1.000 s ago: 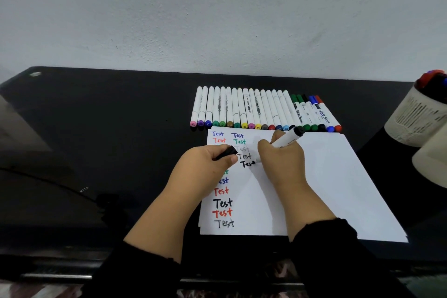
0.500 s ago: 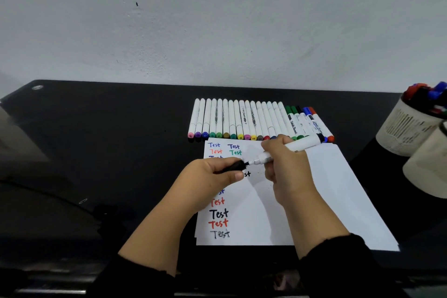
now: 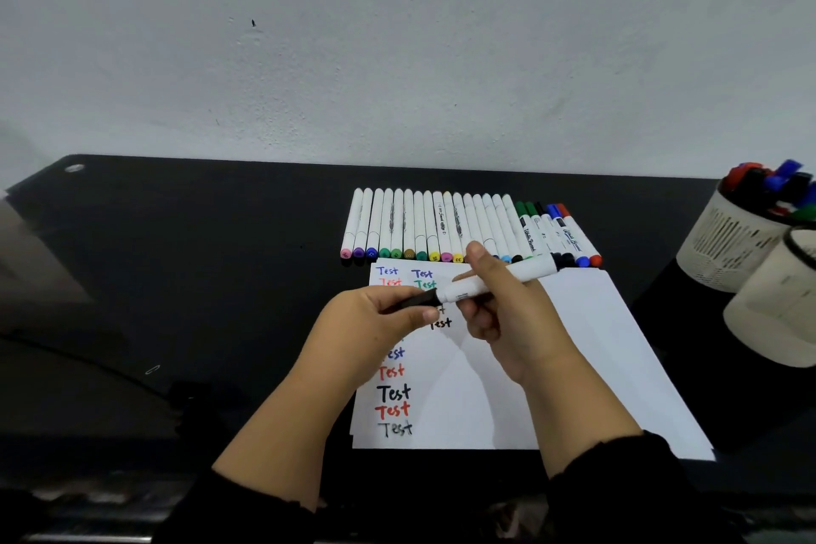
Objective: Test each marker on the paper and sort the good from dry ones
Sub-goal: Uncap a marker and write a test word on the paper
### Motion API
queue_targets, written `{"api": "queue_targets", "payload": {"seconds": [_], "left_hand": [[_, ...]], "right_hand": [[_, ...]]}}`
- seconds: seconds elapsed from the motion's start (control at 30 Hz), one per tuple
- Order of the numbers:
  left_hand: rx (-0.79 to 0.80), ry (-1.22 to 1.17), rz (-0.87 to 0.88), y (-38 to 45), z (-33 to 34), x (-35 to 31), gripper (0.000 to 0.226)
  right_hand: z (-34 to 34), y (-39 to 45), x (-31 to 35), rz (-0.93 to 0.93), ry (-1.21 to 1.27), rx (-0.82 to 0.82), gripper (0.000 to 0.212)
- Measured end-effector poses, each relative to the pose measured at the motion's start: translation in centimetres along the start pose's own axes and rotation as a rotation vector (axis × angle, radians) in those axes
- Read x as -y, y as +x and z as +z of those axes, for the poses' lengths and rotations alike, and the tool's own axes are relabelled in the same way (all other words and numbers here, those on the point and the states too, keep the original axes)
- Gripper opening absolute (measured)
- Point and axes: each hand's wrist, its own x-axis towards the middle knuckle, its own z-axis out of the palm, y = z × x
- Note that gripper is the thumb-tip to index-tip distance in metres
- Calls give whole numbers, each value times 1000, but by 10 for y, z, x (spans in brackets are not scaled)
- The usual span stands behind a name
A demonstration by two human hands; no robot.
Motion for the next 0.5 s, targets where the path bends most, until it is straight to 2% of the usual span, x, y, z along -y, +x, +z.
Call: {"api": "queue_targets", "payload": {"seconds": [0.07,0.17,0.27,0.37,0.5], "left_hand": [[42,12,12,0,0,-2,14],[99,26,33,-1,1,-4,22],[82,2,38,-2,4,-6,23],[36,-3,54,0,10,-4,28],[19,10,91,5,17,-3,23]], "right_hand": [[1,1,1,-1,-27,-39,25],[2,2,0,-2,-28,-120,26],[2,4,-2,16,47,-175,33],[3,6,-4,50,107,-194,31],[3,8,-4,62,124,-214,30]]}}
